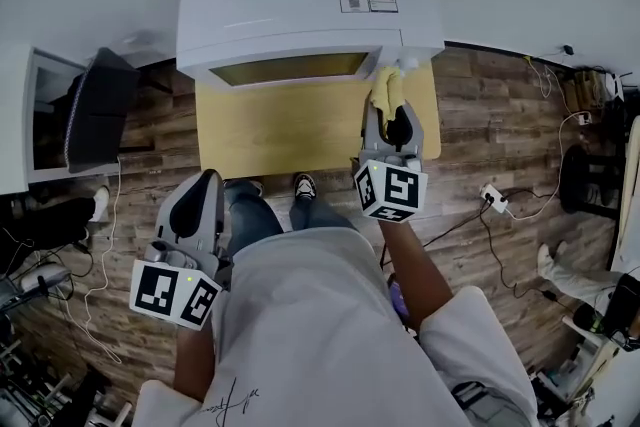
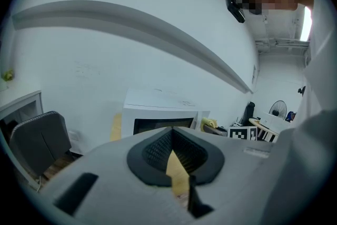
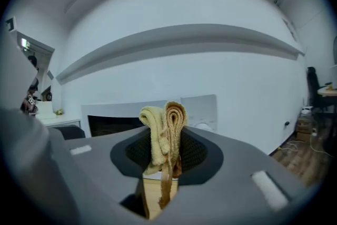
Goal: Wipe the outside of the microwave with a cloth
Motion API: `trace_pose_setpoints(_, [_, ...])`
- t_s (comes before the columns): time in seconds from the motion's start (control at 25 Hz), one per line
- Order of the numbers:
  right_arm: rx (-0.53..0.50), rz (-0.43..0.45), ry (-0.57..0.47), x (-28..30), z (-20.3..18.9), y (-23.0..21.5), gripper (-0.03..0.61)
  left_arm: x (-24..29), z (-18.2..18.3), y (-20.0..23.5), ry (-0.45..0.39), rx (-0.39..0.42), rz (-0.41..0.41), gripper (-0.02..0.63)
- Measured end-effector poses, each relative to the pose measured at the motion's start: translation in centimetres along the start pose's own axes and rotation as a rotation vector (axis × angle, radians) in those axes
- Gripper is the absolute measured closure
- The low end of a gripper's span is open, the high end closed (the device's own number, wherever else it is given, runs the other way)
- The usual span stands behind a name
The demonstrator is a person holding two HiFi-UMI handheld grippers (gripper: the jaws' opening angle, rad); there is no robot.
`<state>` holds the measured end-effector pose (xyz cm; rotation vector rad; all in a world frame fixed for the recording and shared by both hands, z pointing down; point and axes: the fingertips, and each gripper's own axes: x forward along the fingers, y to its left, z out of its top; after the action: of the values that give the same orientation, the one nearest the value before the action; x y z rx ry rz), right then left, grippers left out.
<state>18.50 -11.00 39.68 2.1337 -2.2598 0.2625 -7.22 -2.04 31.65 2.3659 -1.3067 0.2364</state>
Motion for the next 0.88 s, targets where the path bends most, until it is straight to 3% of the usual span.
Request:
trace_pose_setpoints(0.24, [0.014, -0.208, 0.029, 0.2, -2.3, -8.3, 0.459, -0.2, -0.5, -0.3, 0.027, 0.019, 0.014, 0.623])
trace_pose_setpoints(0.48, [0.072, -0.284, 0.073, 2.3, -5.4, -11.9, 0.459, -0.5, -0.4, -0.5, 0.044, 0.048, 0.036, 0.623])
trace_pose_setpoints(0.6, [0.098, -0.293, 0.072, 3.0, -6.2, -12.1, 0.459, -0.8, -0.6, -0.6, 0.063, 0.063, 0.036, 0.623])
trace_pose_setpoints(0.88, [0.126, -0.222, 0.07, 3.0, -6.9, -8.6, 0.459, -1.4, -0.9, -0.1, 0.071, 0.053, 0.042, 0.623])
